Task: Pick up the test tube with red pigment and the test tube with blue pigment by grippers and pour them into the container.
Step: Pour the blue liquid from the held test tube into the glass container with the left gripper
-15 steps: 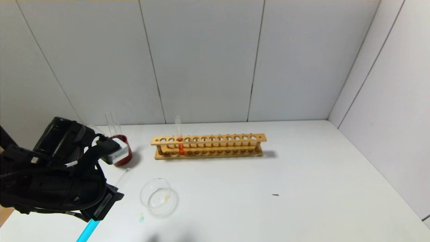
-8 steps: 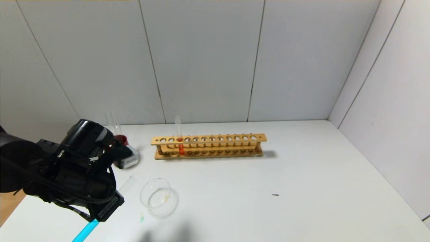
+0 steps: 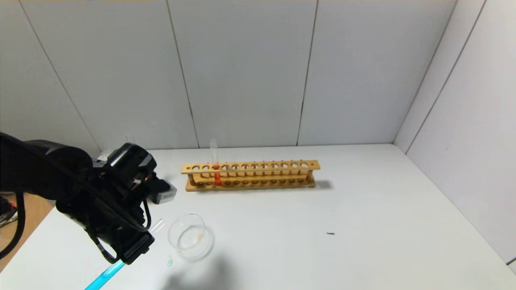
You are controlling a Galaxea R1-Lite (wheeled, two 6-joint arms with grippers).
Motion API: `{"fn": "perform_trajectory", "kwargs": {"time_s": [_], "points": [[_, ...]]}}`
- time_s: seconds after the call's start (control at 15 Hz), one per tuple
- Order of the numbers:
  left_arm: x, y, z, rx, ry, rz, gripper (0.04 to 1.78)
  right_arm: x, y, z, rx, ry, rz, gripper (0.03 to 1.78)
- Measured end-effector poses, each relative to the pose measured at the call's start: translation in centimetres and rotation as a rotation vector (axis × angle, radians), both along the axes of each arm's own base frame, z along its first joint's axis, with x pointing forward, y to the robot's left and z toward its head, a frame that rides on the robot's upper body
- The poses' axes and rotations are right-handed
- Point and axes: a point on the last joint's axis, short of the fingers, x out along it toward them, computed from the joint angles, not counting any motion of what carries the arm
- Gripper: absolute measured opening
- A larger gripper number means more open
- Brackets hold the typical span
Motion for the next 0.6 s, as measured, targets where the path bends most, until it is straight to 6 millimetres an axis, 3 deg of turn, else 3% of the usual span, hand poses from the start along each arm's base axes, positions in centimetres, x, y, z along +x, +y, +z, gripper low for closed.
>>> {"fn": "perform_trajectory", "kwargs": {"time_s": [0.6], "points": [[2.3, -1.1, -0.3, 0.059, 0.125, -0.011, 0.30, 0.0, 0.0, 0.0, 0.000, 0.000, 0.000, 1.71]]}}
